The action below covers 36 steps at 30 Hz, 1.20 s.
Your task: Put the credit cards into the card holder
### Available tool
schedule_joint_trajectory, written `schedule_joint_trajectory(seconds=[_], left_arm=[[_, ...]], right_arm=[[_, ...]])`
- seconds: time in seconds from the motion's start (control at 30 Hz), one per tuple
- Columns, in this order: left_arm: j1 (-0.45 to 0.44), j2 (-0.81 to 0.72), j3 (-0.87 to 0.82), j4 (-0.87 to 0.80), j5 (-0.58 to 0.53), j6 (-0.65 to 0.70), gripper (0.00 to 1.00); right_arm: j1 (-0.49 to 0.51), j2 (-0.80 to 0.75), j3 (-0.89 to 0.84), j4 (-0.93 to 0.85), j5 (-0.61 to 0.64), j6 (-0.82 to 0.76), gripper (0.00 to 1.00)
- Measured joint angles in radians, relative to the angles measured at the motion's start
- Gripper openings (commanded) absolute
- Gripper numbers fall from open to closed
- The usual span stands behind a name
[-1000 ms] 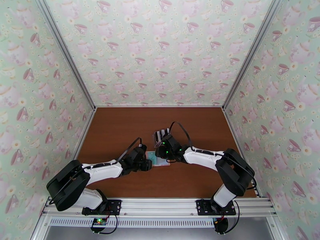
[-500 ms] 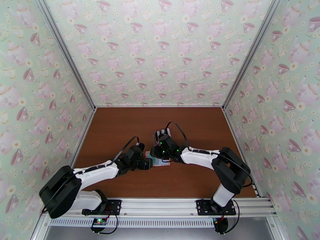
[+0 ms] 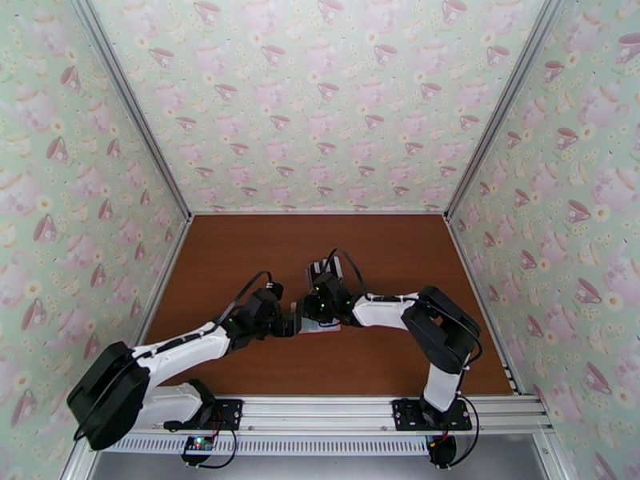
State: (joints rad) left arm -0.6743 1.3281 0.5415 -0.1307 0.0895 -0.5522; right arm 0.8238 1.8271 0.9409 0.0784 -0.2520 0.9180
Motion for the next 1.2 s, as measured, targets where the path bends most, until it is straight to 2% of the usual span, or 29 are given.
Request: schedule_joint_trajectory(seconds=[0.1, 0.8, 1.2], left_arm=[[0.002, 0.058, -0.002, 0.019, -0.002, 0.008, 0.84], [0.005, 0.147, 0.048, 0.067, -0.003, 0.032, 0.84], [0.003, 0.179, 0.074, 0.051, -0.027, 0.048, 0.74]], right_arm=[[0.0, 0.01, 0.0, 0.025, -0.008, 0.014, 0.46], [-0.004, 0.027, 0.0, 0.1, -0.019, 0.059, 0.47], [-0.009, 0.026, 0.0, 0.111, -0.018, 0.066, 0.47]])
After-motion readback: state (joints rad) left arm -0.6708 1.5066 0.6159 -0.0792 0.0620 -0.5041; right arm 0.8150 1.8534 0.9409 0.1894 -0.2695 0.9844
